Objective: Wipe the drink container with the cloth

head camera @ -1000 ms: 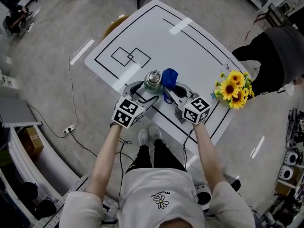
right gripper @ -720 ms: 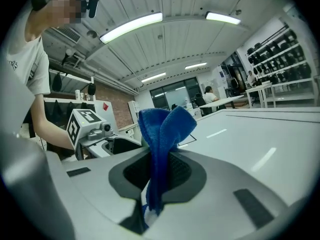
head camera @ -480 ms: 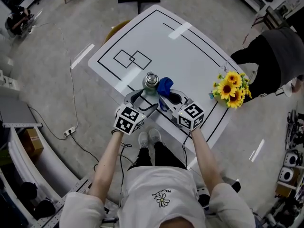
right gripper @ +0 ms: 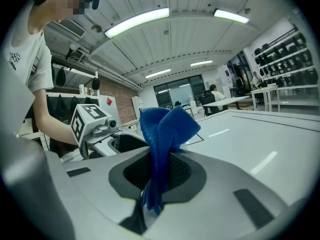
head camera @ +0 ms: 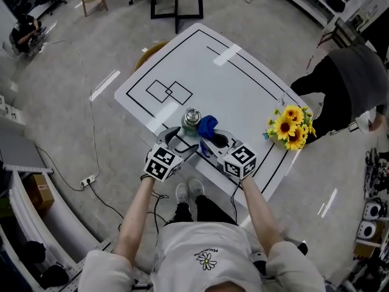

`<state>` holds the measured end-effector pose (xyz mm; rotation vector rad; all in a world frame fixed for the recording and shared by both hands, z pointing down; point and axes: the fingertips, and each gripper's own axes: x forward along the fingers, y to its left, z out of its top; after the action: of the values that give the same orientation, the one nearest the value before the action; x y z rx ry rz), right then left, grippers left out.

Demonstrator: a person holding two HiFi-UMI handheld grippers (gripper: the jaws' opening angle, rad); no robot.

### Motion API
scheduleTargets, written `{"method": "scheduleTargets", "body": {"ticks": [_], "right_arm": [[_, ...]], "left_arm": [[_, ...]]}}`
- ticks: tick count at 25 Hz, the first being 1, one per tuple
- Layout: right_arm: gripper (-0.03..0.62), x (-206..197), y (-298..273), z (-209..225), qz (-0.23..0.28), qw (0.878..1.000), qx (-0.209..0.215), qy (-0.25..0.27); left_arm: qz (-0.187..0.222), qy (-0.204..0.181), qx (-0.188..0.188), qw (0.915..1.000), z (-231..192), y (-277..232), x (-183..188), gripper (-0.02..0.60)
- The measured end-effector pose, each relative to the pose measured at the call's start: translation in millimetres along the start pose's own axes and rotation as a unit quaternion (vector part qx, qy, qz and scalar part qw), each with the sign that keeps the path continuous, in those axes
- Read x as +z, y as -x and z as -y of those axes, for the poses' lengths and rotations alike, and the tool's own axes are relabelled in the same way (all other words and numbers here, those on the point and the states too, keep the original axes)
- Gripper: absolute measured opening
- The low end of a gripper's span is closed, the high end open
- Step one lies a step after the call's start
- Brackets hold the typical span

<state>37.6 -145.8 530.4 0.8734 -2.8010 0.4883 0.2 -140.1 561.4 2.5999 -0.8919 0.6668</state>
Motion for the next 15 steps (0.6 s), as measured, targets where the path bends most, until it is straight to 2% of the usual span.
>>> {"method": "scheduleTargets", "body": {"ticks": [3, 8, 15], "right_arm": [[0.043, 1.8, 0.9, 4.0, -0.001, 1.0, -0.002, 0.003], [0.041, 0.7, 1.8, 6.6, -0.003, 1.0, -0.003, 0.002], [0.043, 5.1, 1.0, 15.5, 0.0, 1.0, -0.014, 0.005]], "left_arm": [[-0.005, -0.015, -0.006, 0.9999, -13.5, -7.2, 5.9, 0.359], [-0.037, -0.048, -0.031, 0.9977, -20.8, -27.8, 6.3, 0.37], [-0.05, -0.052, -0.039, 0.9967, -22.5, -34.3, 2.8, 0.37]]}}
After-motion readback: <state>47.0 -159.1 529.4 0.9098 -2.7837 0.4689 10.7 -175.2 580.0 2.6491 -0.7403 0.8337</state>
